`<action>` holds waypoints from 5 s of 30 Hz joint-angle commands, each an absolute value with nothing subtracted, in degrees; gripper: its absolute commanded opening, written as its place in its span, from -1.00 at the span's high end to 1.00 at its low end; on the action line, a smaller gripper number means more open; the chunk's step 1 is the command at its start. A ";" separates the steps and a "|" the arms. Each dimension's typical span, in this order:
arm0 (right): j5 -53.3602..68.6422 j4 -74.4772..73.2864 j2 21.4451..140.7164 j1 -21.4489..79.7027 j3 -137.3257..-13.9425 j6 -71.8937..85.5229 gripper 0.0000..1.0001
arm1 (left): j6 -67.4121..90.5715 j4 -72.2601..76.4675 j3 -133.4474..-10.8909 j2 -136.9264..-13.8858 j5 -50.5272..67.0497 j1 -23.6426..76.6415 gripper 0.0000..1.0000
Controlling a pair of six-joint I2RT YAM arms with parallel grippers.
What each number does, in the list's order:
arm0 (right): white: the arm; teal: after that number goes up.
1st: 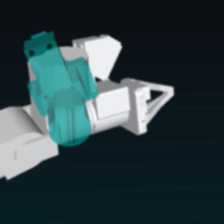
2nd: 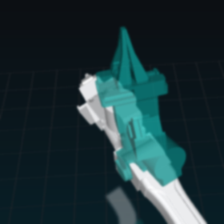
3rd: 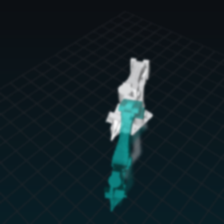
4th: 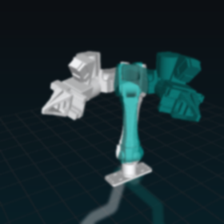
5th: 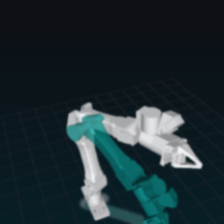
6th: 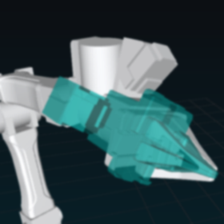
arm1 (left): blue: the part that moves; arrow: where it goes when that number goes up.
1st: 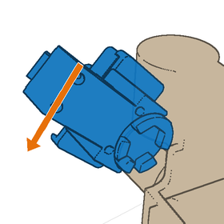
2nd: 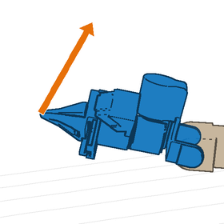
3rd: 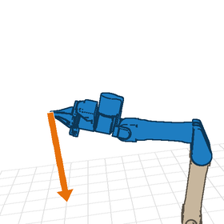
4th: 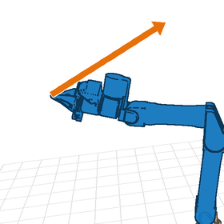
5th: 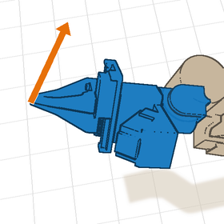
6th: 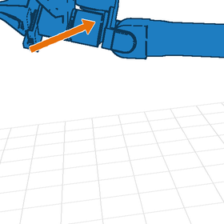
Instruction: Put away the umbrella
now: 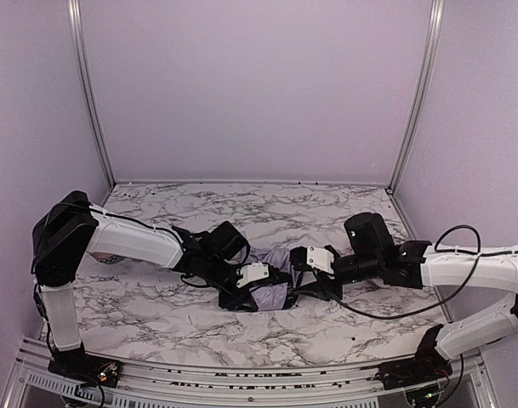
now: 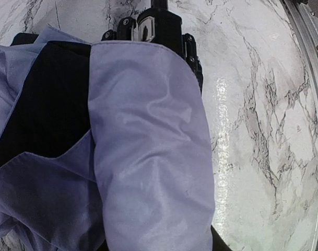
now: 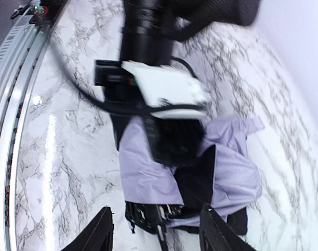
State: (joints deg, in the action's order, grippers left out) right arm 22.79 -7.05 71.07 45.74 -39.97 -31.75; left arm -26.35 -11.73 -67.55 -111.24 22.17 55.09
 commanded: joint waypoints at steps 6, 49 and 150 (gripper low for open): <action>1.41 19.44 70.23 60.79 -27.17 -50.71 -0.38 | -22.15 -34.85 -69.64 -120.16 33.74 54.64 0.65; 1.71 -7.99 94.91 62.65 -43.13 -42.25 0.61 | -12.17 7.46 -46.05 -89.46 19.02 46.41 -0.98; -14.75 9.64 89.09 65.46 -38.49 -50.07 -0.53 | -25.29 -35.24 -68.15 -122.72 30.38 54.97 0.48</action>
State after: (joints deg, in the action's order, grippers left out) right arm -11.51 9.06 91.02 66.76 -36.95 -50.19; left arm -22.06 -19.14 -72.36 -116.11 34.11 52.23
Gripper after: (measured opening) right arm 0.754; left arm 0.306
